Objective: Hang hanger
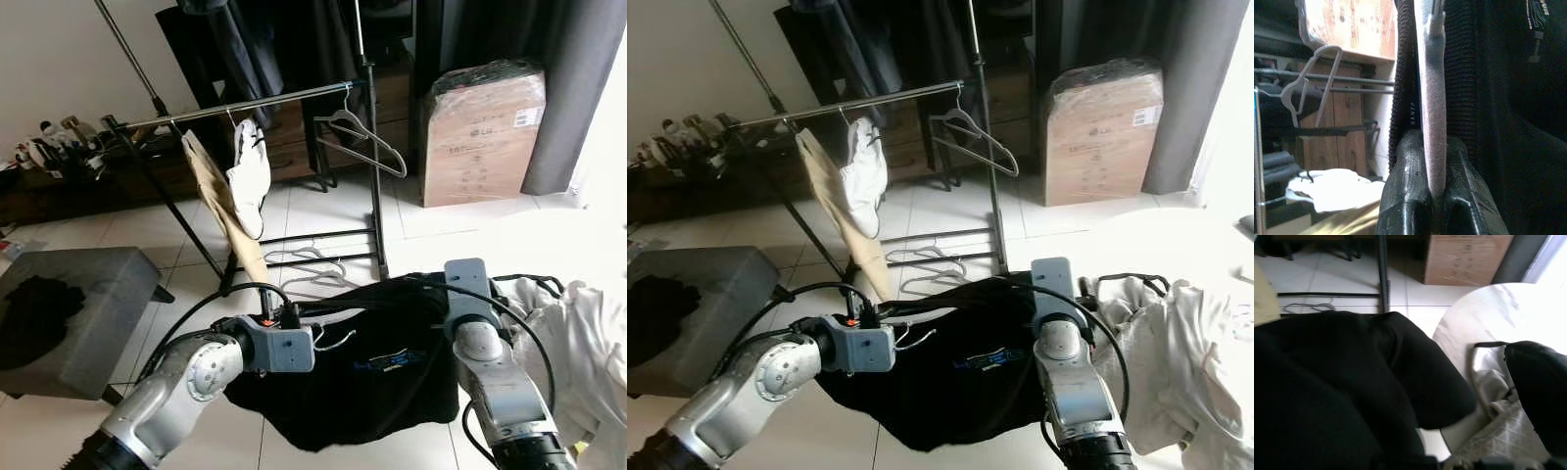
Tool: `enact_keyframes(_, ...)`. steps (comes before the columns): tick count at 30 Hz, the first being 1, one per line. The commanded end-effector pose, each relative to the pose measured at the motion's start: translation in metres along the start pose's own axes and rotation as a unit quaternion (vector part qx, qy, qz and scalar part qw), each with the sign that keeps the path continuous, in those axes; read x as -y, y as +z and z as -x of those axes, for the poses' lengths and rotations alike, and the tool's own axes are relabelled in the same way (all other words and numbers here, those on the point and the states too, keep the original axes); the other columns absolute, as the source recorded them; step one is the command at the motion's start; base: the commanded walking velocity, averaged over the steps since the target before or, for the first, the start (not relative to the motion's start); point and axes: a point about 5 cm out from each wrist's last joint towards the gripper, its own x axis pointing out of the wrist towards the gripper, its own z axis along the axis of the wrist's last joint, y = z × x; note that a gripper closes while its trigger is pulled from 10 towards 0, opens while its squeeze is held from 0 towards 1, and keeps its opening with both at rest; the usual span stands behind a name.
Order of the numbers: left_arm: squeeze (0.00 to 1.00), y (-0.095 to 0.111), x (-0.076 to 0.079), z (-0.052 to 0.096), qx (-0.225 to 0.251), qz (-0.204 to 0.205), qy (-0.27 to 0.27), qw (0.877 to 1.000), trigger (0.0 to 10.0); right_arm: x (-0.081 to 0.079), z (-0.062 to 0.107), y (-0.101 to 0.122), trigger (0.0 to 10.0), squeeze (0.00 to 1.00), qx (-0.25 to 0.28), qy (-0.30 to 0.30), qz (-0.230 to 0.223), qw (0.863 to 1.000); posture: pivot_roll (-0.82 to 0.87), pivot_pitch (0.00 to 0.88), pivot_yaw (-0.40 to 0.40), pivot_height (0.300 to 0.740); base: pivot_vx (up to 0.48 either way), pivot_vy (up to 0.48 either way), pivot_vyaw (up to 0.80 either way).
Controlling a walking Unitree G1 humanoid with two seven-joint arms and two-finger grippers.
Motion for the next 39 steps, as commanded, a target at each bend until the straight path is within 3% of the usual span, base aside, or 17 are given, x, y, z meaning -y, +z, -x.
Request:
enact_keyframes(1, 0.00, -0.039, -0.006, 0.012, -0.102, 0.004, 0.014, 0.995, 0.0, 0.004, 0.003, 0.010, 10.0, 0.00, 0.023, 0.007, -0.009, 1.000, -0.18, 0.100, 0.172, 0.740, 0.000, 0.000, 0.00)
enact_keyframes(5, 0.00, -0.035, -0.008, 0.005, -0.105, 0.012, 0.031, 0.994, 0.0, -0.029, 0.018, 0.018, 10.0, 0.00, 0.036, 0.147, -0.033, 0.988, -0.18, 0.098, 0.171, 0.740, 0.000, 0.000, 0.00)
enact_keyframes(9, 0.00, -0.032, -0.004, 0.004, -0.091, 0.004, 0.012, 0.996, 0.0, -0.043, 0.028, 0.022, 10.0, 0.00, 0.047, 0.208, -0.023, 0.977, -0.19, 0.097, 0.171, 0.740, 0.000, 0.000, 0.00)
enact_keyframes(12, 0.00, -0.026, 0.004, 0.007, -0.054, -0.004, -0.032, 0.998, 0.0, -0.034, 0.025, 0.023, 10.0, 0.00, 0.052, 0.173, -0.012, 0.984, -0.18, 0.097, 0.170, 0.740, 0.000, 0.000, 0.00)
enact_keyframes(16, 0.00, -0.023, 0.002, 0.010, -0.040, 0.004, -0.020, 0.999, 0.0, -0.009, 0.009, 0.009, 10.0, 0.00, 0.015, 0.074, 0.032, 0.997, -0.18, 0.096, 0.166, 0.740, 0.000, 0.000, 0.00)
enact_keyframes(19, 0.00, -0.021, -0.001, 0.010, -0.033, 0.014, -0.010, 0.999, 0.0, -0.001, 0.006, 0.005, 10.0, 0.00, 0.004, 0.050, 0.041, 0.998, -0.18, 0.097, 0.165, 0.740, 0.000, 0.000, 0.00)
enact_keyframes(23, 0.00, -0.010, -0.004, 0.015, 0.017, 0.032, -0.014, 0.999, 0.0, 0.018, 0.000, -0.010, 10.0, 0.00, -0.027, 0.000, 0.043, 0.999, -0.17, 0.097, 0.163, 0.740, 0.000, 0.000, 0.00)
enact_keyframes(24, 0.00, -0.005, -0.002, 0.020, 0.050, 0.058, -0.033, 0.997, 0.0, 0.028, -0.005, -0.021, 10.0, 0.00, -0.047, -0.022, 0.041, 0.998, -0.17, 0.096, 0.163, 0.740, 0.000, 0.000, 0.00)
enact_keyframes(27, 0.00, -0.002, 0.005, 0.030, 0.087, 0.088, -0.087, 0.988, 0.0, 0.036, -0.009, -0.036, 10.0, 0.00, -0.075, -0.037, 0.029, 0.996, -0.16, 0.097, 0.161, 0.740, 0.000, 0.000, 0.00)
enact_keyframes(30, 0.00, -0.003, 0.008, 0.034, 0.091, 0.103, -0.115, 0.984, 0.0, 0.037, -0.010, -0.041, 10.0, 0.00, -0.084, -0.041, 0.020, 0.995, -0.16, 0.097, 0.161, 0.740, 0.000, 0.000, 0.00)
enact_keyframes(31, 0.00, -0.007, 0.016, 0.046, 0.081, 0.114, -0.182, 0.973, 0.0, 0.044, -0.012, -0.049, 10.0, 0.00, -0.095, -0.057, 0.025, 0.994, -0.15, 0.098, 0.162, 0.740, 0.000, 0.000, 0.00)
enact_keyframes(33, 0.00, -0.011, 0.020, 0.053, 0.072, 0.118, -0.220, 0.965, 0.0, 0.048, -0.012, -0.054, 10.0, 0.00, -0.101, -0.063, 0.027, 0.993, -0.16, 0.098, 0.162, 0.740, 0.000, 0.000, 0.00)
enact_keyframes(34, 0.00, -0.012, 0.019, 0.055, 0.071, 0.114, -0.221, 0.966, 0.0, 0.049, -0.012, -0.055, 10.0, 0.00, -0.104, -0.063, 0.028, 0.992, -0.16, 0.098, 0.163, 0.740, 0.000, 0.000, 0.00)
enact_keyframes(36, 0.00, -0.015, 0.006, 0.051, 0.067, 0.103, -0.171, 0.978, 0.0, 0.049, -0.012, -0.059, 10.0, 0.00, -0.110, -0.055, 0.032, 0.992, -0.15, 0.099, 0.162, 0.740, 0.000, 0.000, 0.00)
enact_keyframes(39, 0.00, -0.017, -0.002, 0.050, 0.066, 0.099, -0.150, 0.982, 0.0, 0.048, -0.013, -0.061, 10.0, 0.00, -0.111, -0.052, 0.034, 0.992, -0.15, 0.097, 0.161, 0.740, 0.000, 0.000, 0.00)
